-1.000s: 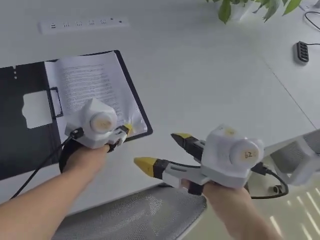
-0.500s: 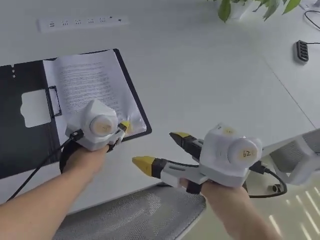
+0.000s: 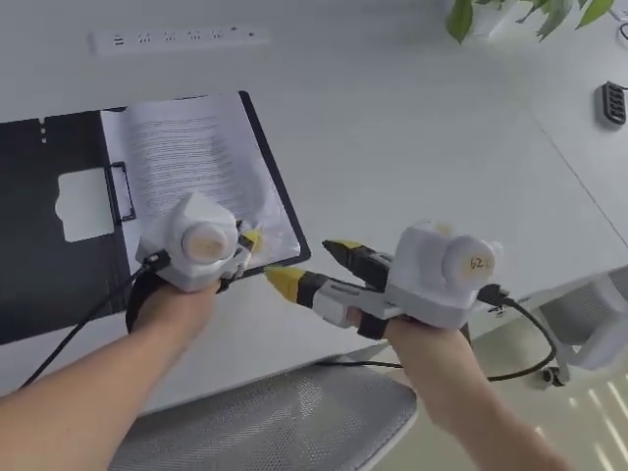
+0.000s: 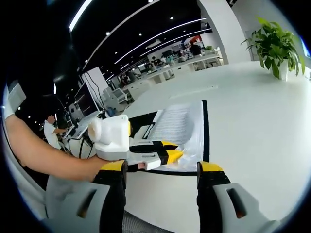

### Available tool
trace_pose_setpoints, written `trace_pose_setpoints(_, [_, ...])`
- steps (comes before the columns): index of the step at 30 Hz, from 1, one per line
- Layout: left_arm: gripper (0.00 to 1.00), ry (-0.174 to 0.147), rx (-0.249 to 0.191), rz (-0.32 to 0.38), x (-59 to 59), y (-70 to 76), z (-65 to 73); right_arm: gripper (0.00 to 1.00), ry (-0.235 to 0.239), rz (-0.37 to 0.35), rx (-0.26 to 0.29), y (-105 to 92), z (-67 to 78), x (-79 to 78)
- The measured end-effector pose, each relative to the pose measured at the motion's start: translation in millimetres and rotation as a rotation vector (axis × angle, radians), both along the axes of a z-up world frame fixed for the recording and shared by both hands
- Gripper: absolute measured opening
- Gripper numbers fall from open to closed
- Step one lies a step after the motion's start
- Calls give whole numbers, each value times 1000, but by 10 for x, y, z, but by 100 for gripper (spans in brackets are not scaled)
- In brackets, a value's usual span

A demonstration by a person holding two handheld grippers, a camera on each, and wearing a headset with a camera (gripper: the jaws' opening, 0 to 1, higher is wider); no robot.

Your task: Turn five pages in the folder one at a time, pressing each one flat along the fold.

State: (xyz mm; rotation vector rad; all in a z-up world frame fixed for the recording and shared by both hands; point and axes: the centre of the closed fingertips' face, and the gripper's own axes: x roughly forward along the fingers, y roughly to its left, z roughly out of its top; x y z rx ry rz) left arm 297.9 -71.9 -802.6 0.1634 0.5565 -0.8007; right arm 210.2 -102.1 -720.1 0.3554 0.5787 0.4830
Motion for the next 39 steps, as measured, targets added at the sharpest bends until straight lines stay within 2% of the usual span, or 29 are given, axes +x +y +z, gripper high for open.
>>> trace_pose_setpoints(1, [7,-9,7,-12,16,7,1,56,9,-21,23,-24,-17,50])
trace_pose_setpoints(7, [4,-3,6,-15,15,1,-1,51,64,-65,100,-84,-171,250])
trace_pose_setpoints(8, [4,-2,2,-13,16,1,-3,51,98,-79,124,-84,-235,282])
trace_pose_setpoints(13, [4,-1,-5,-13,16,-7,2,42,115,-91,182,-45,-349,523])
trace_pose_setpoints(16, [4,1,-8,-10,17,-12,5,41,129,-86,186,-6,-423,683])
trace_pose_setpoints(23, [4,7,-16,1,41,-11,-19,37,151,-68,186,70,-511,921])
trace_pose_setpoints(26, [4,9,-23,4,51,-9,-25,36,169,-77,189,67,-559,930])
trace_pose_setpoints(27, [4,13,-28,8,49,-6,-21,34,180,-76,213,82,-576,927])
trace_pose_setpoints(31, [5,18,-36,12,55,-6,-28,27,217,-64,241,119,-644,885])
trace_pose_setpoints(35, [4,21,-41,14,57,-5,-31,22,226,-71,269,126,-652,875])
trace_pose_setpoints(39, [5,24,-46,16,58,1,-34,10,243,-82,271,89,-679,859])
